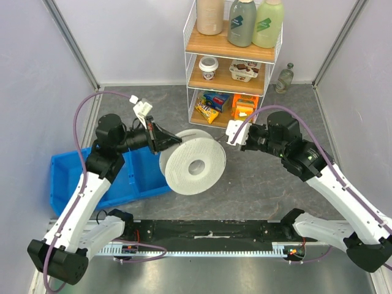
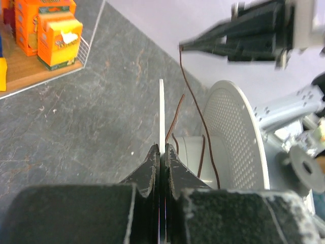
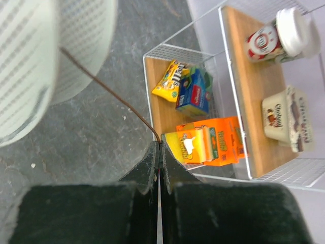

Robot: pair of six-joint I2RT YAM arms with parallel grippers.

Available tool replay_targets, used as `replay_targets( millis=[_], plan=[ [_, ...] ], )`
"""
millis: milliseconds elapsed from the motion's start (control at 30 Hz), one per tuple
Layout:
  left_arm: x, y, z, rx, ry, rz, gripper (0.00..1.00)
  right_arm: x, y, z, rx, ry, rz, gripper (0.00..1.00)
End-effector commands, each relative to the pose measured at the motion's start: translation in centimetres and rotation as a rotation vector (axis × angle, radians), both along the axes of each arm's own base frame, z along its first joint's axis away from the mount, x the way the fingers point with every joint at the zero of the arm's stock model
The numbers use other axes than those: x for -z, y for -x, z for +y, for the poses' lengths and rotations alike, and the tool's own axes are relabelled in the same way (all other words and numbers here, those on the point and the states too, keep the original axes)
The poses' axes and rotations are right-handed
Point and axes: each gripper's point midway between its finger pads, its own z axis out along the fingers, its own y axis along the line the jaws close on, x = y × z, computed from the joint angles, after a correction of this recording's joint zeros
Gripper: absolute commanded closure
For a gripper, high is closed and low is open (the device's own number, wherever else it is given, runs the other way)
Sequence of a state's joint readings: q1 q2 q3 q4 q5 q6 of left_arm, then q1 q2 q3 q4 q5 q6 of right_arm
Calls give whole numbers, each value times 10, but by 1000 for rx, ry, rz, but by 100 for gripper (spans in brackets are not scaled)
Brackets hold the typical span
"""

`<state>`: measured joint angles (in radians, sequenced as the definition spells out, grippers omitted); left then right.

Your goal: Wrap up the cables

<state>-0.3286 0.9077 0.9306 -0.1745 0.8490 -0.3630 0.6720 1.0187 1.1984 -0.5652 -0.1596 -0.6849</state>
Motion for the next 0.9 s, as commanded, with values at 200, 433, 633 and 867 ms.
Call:
replay_targets(
  millis=[200, 433, 633, 867],
  plan=[
    [-93, -43, 19, -123, 356, 160, 98, 9, 18, 6, -99, -116, 62, 100],
    [-126, -81, 31, -294, 487, 228, 98, -8, 33, 37, -233, -332, 71, 100],
    [-131, -114, 48, -503, 571, 388, 98, -30, 24, 57, -225, -487, 67, 100],
    [-122, -137, 53, -638, 686, 628, 98, -82, 29, 83, -217, -697, -91, 100]
  ],
)
